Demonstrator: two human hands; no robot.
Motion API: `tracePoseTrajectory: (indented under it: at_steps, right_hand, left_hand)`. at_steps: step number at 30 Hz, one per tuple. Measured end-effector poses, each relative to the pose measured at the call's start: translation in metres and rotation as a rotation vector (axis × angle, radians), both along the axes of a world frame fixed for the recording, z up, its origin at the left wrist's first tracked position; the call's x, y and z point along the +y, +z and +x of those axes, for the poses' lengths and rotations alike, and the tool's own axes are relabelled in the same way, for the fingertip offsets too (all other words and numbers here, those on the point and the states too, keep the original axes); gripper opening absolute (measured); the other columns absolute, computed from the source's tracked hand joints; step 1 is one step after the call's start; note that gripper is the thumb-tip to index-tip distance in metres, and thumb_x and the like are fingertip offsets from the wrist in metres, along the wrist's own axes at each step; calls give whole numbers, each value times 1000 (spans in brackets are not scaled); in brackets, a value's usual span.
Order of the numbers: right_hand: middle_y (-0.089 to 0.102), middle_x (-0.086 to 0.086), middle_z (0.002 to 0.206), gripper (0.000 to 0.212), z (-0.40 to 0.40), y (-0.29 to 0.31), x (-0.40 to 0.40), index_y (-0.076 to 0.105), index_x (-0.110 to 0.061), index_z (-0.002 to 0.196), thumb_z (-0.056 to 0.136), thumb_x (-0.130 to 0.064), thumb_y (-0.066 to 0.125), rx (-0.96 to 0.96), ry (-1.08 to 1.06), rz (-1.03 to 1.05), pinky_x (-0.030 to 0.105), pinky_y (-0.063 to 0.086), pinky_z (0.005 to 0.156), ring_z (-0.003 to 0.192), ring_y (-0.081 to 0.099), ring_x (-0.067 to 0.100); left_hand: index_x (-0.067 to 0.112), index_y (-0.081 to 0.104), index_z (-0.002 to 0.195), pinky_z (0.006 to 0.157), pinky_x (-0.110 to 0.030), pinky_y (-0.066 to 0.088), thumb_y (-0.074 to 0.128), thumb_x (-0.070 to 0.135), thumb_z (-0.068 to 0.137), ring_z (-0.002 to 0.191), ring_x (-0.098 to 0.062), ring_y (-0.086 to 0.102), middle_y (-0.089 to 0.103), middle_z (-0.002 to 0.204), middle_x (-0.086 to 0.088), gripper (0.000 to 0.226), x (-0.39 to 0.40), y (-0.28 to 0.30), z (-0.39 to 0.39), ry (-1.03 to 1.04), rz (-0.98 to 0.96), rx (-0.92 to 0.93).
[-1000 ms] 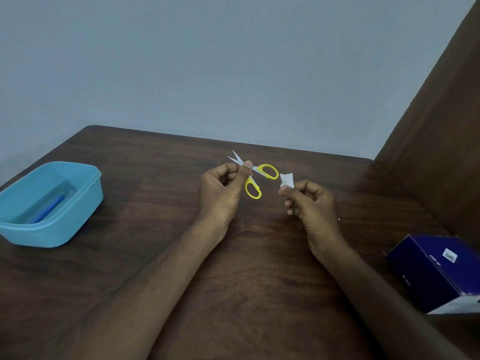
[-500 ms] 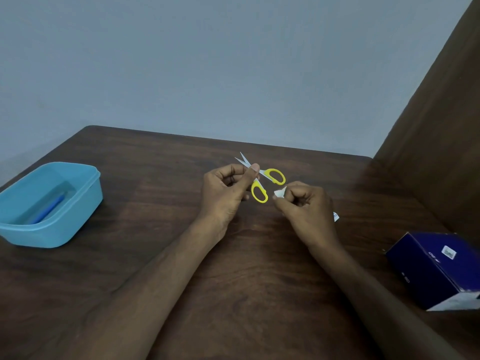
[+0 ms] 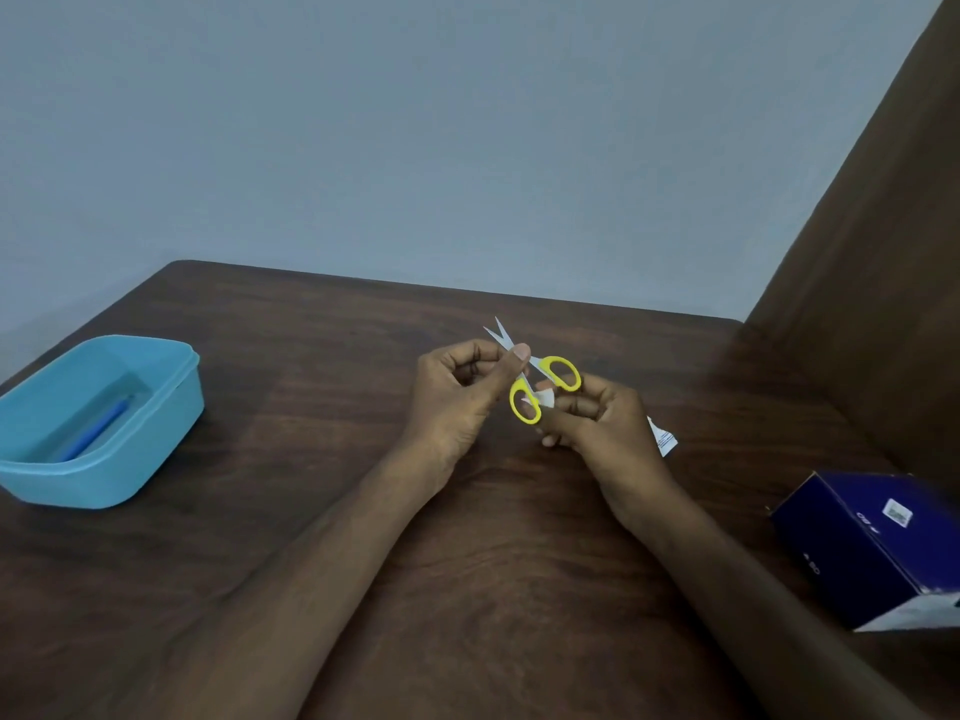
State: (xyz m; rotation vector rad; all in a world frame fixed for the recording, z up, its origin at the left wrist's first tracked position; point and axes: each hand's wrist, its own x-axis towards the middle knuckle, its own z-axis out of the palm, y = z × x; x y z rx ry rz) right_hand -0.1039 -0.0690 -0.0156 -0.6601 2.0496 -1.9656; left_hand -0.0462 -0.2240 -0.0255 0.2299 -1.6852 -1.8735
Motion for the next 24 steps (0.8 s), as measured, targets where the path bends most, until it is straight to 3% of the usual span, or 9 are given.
tracePoseTrajectory:
  at_steps: [4,7,14,18,21,24]
  right_hand:
    - [80,10,89,21,0,4,-2,80,-5,102,93,9,68,-199,60,-170,28,54,67,77,69,17]
    - [81,11,92,18,0,5,-1,80,-3,100,92,9,69,-239,56,-193,24,54,66,79,70,14]
    - [71,6,71,27,2,8,-1,81,-12,77,94,4,67,-267,99,-198,22,50,59,65,60,13]
    - [71,6,77,11,1,7,0,77,-8,96,87,-2,74,-238,140,-180,23,49,58,66,58,15]
    - [77,13,90,30,4,6,-2,78,-13,103,73,-16,78,-199,165,-133,26,46,62,67,60,12]
    - [80,14,103,57,3,5,-1,70,-8,124,69,-18,81,-222,146,-145,29,44,65,81,68,14]
  left_hand:
    - [-3,75,85,57,-9,42,78,19,97,56,6,60,73,66,7,26,2,0,-1,-19,-21,38]
    - [1,75,84,58,-8,44,77,18,98,57,6,62,74,66,9,22,3,3,1,-35,-22,39]
    - [-1,78,86,70,-22,53,79,21,97,73,-15,70,82,82,-7,24,2,2,1,-45,-67,61]
    - [3,79,85,65,-26,47,79,24,97,67,-16,61,81,78,-6,24,0,2,1,-7,-78,60]
    - [2,78,85,66,-24,51,78,21,98,67,-16,67,80,78,-7,23,-1,1,1,-28,-50,67]
    - [3,77,84,63,-22,48,79,21,97,65,-13,61,74,69,2,22,0,0,0,-37,-45,61]
